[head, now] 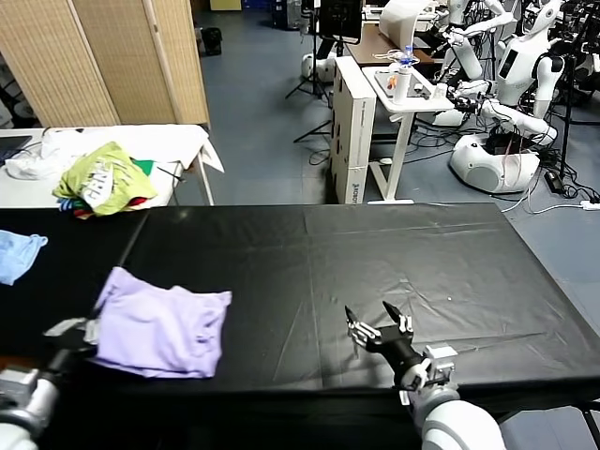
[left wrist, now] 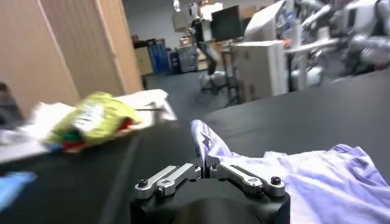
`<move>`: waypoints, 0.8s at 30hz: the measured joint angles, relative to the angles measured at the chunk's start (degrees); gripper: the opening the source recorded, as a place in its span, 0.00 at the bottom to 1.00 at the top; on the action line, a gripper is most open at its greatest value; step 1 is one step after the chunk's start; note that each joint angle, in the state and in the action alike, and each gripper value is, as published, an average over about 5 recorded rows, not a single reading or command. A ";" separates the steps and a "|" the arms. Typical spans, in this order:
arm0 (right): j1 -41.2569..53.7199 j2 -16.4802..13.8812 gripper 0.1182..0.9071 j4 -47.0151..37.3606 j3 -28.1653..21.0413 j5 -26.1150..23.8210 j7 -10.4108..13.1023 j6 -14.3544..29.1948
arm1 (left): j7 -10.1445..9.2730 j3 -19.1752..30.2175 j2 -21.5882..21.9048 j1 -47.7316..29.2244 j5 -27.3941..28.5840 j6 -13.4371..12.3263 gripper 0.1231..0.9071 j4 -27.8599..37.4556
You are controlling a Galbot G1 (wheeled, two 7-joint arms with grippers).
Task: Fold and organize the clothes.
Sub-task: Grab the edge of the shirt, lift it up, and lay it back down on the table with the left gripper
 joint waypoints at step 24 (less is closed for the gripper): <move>-3.60 0.93 1.00 -0.94 0.37 -2.82 -0.92 0.09 | -7.63 35.91 -22.56 -11.67 -1.67 8.35 0.06 -6.95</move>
